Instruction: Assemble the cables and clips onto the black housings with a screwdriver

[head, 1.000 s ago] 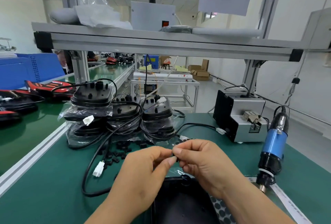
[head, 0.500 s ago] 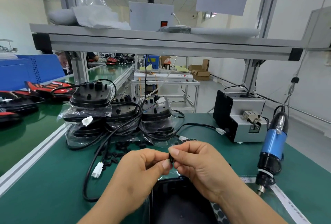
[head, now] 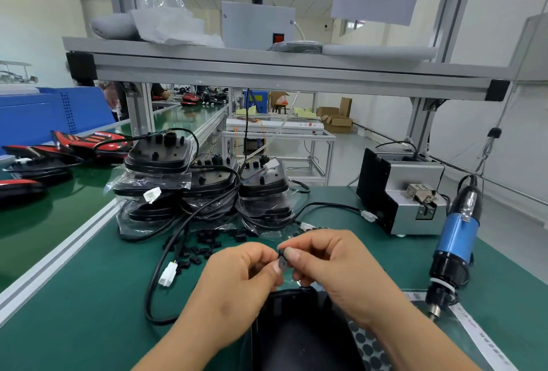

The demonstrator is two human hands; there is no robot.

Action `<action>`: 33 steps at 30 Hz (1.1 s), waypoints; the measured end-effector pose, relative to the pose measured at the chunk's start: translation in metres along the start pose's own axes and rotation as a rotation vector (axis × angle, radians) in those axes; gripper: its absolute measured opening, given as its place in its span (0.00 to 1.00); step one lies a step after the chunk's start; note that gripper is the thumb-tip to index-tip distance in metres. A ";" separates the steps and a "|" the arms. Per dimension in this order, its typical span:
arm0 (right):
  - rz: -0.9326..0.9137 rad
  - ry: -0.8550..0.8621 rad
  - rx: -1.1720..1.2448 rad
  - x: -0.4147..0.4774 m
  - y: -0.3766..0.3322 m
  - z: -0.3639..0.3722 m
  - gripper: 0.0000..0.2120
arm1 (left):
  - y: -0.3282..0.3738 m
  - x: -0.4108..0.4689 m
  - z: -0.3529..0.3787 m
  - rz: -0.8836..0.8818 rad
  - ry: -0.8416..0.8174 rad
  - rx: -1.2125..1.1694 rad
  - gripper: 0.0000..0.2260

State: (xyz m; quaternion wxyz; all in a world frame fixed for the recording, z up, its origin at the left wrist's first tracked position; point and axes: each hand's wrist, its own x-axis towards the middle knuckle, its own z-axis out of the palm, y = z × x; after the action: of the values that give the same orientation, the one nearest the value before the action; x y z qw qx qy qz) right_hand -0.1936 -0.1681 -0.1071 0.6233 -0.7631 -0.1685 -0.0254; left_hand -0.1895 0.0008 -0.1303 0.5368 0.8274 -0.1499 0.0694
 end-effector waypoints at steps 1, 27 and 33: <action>-0.007 -0.006 -0.001 0.000 0.000 0.000 0.06 | -0.001 0.000 0.001 0.014 0.012 0.037 0.06; 0.221 -0.134 -0.256 0.015 0.012 -0.007 0.08 | -0.021 -0.012 -0.004 0.203 -0.030 0.362 0.07; 0.211 -0.185 -0.344 0.011 0.009 -0.010 0.05 | -0.024 -0.015 -0.001 0.195 0.005 0.405 0.02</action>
State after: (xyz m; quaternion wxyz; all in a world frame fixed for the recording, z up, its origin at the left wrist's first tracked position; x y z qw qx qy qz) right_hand -0.1788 -0.1771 -0.1110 0.4651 -0.8707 -0.1371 0.0817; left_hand -0.1959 0.0131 -0.1553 0.3506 0.8997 -0.2109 0.1518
